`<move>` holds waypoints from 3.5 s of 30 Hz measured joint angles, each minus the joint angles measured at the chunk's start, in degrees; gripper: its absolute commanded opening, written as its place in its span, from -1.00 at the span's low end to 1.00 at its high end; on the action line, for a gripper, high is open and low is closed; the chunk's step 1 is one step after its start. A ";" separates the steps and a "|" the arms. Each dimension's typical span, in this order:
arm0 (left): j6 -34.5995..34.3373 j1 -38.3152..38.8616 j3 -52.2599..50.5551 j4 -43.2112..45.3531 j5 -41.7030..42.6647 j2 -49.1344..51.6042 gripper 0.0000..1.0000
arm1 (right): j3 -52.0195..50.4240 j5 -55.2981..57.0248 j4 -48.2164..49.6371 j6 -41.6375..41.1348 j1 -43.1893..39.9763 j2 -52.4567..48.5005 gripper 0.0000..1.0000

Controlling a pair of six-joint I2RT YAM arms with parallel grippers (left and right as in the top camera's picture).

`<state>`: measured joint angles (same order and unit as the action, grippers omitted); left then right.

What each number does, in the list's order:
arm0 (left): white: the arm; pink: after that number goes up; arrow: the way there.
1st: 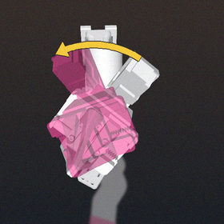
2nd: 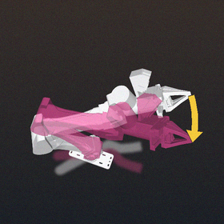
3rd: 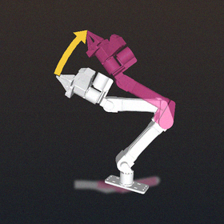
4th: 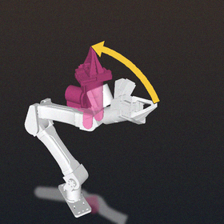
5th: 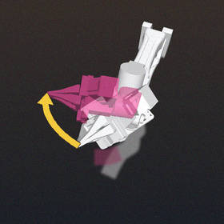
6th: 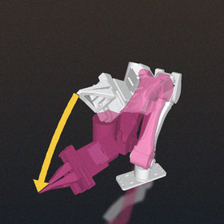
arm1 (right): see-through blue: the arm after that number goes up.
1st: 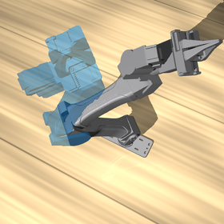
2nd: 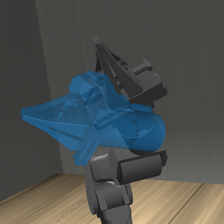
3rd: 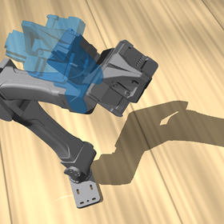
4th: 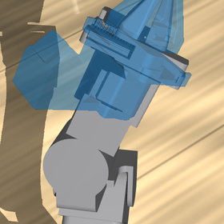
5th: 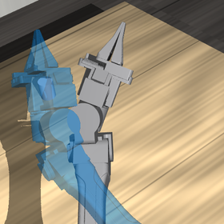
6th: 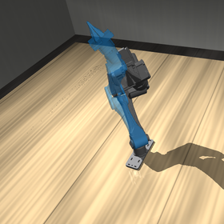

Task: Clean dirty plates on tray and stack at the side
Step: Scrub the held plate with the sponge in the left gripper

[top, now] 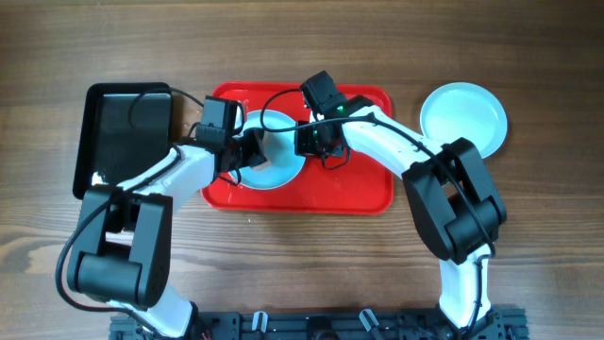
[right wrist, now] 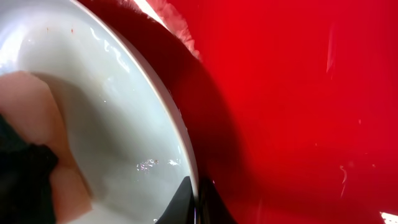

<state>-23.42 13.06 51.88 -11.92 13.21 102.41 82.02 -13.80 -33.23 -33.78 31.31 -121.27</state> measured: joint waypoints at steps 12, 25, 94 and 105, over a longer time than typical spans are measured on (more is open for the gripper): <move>2.89 -5.18 1.86 -5.64 -9.55 -0.50 -0.92 | 0.00 0.07 0.24 0.00 0.17 0.00 -0.91; 2.93 -6.75 0.07 -20.39 -11.37 -27.28 -0.92 | 1.29 8.46 -5.79 0.52 -0.13 1.25 -0.92; -2.60 9.77 -0.22 0.70 -18.12 -3.45 -0.92 | -13.77 24.11 -2.43 -2.49 3.13 12.72 -0.91; -0.31 9.62 -0.44 17.84 -22.36 -3.19 -0.92 | -14.82 24.11 -2.67 -2.64 3.08 12.72 -0.91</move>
<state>-23.73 22.68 51.44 5.91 -9.15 99.22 67.20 10.31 -35.90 -36.42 34.39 -108.55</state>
